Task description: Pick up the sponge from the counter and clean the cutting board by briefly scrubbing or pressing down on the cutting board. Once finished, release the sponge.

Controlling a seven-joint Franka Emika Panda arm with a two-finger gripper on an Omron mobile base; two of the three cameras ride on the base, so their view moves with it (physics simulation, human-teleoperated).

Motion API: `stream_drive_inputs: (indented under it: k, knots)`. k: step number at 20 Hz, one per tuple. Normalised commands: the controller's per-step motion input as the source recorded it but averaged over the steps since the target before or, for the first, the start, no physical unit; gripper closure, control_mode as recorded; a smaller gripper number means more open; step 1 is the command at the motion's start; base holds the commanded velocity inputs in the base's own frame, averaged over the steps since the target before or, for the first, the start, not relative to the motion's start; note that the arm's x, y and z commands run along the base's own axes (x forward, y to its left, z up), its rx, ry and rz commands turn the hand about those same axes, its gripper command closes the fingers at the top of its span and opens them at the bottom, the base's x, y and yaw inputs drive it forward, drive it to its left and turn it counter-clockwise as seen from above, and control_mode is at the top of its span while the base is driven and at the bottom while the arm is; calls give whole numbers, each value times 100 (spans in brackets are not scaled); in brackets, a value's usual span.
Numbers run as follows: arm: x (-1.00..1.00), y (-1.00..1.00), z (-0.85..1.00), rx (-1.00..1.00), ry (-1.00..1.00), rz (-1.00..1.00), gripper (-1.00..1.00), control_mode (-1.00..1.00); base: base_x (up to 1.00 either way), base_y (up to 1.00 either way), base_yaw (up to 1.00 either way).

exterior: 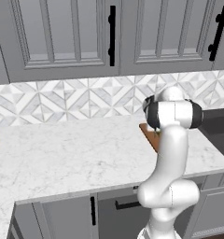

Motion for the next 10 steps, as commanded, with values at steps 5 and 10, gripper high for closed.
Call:
stream_drive_inputs:
  k: [5, 10]
  knots:
    - [-100, -2, -11, 0, 0, 5, 100, -100, 0, 0, 0]
    - [-52, 0, -1, 0, 4, 8, 100, -100, 0, 0, 0]
